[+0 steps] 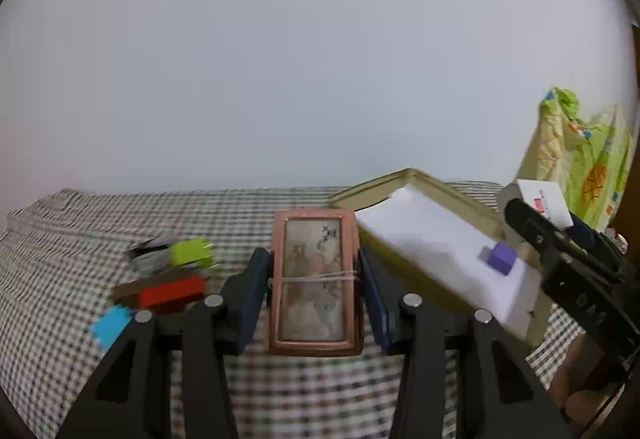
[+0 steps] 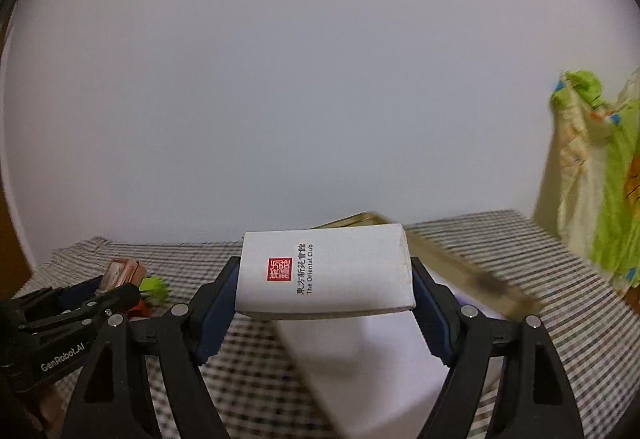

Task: Organize rigid objects
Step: 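Lower the copper box onto the clear box in the tray and open the left tool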

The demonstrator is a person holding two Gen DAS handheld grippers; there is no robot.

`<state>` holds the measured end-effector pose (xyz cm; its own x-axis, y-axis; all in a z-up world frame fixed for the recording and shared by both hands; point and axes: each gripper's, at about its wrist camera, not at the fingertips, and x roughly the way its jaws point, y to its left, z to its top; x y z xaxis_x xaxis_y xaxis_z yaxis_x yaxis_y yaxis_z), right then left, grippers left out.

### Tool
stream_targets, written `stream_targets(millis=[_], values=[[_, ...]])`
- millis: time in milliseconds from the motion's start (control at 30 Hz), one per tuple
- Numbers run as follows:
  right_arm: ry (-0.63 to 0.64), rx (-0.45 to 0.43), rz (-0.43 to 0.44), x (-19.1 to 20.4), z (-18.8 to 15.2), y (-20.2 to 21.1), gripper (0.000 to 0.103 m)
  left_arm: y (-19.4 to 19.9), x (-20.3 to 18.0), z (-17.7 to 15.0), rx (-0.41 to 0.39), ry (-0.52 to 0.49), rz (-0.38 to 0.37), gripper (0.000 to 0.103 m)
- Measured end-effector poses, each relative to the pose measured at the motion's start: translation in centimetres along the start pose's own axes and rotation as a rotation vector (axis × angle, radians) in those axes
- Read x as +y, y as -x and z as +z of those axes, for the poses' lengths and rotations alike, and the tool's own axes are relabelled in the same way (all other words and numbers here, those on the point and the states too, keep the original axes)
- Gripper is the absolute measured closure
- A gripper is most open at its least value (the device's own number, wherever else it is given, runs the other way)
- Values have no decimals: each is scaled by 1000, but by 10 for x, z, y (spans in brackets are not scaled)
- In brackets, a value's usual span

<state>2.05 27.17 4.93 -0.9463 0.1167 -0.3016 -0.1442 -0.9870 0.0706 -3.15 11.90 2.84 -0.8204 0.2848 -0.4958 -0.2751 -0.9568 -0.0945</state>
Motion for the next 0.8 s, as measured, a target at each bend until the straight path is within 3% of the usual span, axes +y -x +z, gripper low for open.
stream_targets(millis=[367, 800], values=[[15, 55, -153, -68, -3, -23, 22, -41, -73, 10, 1, -42, -93, 58], [41, 121, -202, -95, -2, -51, 22, -76, -118, 12, 39, -77, -110, 58]])
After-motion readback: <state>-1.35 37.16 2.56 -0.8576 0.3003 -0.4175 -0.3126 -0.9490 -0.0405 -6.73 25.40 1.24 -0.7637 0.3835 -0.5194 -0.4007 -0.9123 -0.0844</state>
